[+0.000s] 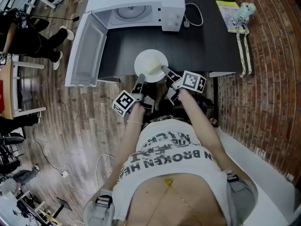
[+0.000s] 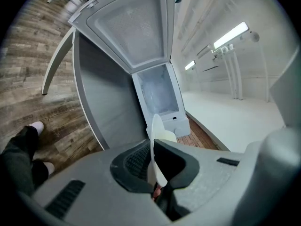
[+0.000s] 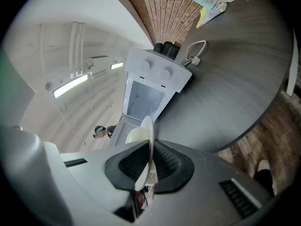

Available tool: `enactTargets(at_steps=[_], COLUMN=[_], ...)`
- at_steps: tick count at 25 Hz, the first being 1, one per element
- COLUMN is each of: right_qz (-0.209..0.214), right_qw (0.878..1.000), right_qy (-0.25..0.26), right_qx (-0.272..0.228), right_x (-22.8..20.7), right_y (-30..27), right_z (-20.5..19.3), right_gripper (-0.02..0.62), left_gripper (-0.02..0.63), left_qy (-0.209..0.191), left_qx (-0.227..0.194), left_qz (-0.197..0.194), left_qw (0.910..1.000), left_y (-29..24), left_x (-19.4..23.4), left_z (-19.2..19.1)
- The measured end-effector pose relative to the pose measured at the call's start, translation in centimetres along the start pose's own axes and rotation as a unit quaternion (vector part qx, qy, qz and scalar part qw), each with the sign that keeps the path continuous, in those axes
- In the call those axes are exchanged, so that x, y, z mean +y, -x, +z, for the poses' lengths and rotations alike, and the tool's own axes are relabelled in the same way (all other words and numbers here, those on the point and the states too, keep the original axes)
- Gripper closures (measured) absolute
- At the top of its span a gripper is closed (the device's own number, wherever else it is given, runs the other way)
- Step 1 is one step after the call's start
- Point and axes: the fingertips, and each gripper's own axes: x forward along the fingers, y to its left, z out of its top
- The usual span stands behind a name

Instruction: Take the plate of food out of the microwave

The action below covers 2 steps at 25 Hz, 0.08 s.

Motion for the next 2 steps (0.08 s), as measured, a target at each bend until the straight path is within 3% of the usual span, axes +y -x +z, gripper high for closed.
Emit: enactTargets(at_steps=[2], right_qz=[-0.001], right_qw=[1.0], right_qy=[0.0], right_qx=[0.002], right_x=[-0.07], right_y=[-0.03], right_z=[0.0], right_gripper=[0.568], left_gripper=[0.584], left_qy=[0.001], left_qx=[-0.001], left_qz=[0.0], left_qw=[1.0], left_y=[-0.06], left_x=[0.09], left_z=[-0.01])
